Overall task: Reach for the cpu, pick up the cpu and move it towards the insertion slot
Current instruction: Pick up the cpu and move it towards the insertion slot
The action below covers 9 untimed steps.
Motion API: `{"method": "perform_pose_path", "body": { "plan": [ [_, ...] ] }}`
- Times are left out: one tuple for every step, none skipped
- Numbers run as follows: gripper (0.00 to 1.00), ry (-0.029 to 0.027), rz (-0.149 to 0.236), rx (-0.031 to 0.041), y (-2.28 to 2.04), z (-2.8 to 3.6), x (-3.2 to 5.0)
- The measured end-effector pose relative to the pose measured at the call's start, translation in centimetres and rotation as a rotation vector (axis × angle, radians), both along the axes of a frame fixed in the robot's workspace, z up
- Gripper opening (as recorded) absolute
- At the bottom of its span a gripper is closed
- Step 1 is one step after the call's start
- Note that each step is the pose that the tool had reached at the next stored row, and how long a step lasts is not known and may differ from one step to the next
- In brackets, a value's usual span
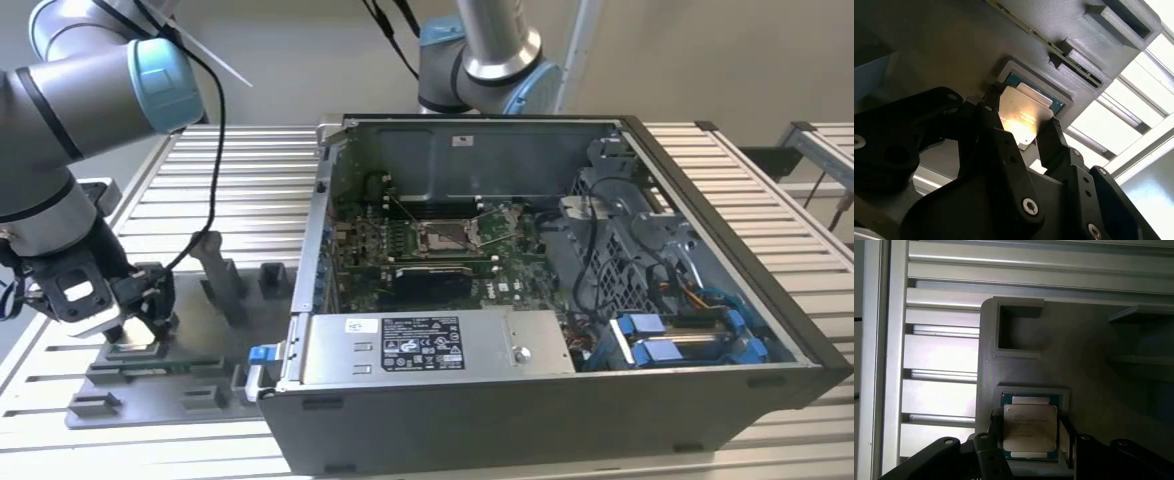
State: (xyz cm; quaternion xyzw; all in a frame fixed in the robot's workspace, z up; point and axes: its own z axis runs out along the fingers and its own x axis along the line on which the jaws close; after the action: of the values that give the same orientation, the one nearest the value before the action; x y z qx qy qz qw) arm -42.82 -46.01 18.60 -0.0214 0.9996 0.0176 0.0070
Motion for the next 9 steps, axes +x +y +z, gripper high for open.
{"method": "perform_pose_path", "body": {
  "plan": [
    [0.00,0.0000,0.000,-0.0002,0.00,0.00,0.00],
    [0.00,0.0000,0.000,-0.0003,0.00,0.00,0.00],
    [0.00,0.0000,0.000,-0.0004,0.00,0.00,0.00],
    [0.00,0.0000,0.000,-0.0005,0.00,0.00,0.00],
    [0.00,0.0000,0.000,-0.0006,0.00,0.00,0.00],
    [0.00,-0.0002,0.000,-0.0005,0.00,0.05,0.00],
    [0.00,-0.0003,0.000,-0.0003,0.00,0.18,0.01],
    [0.00,-0.0002,0.000,-0.0004,0.01,0.42,0.00],
    [0.00,-0.0001,0.000,-0.0005,0.00,0.70,0.00]
  ]
}}
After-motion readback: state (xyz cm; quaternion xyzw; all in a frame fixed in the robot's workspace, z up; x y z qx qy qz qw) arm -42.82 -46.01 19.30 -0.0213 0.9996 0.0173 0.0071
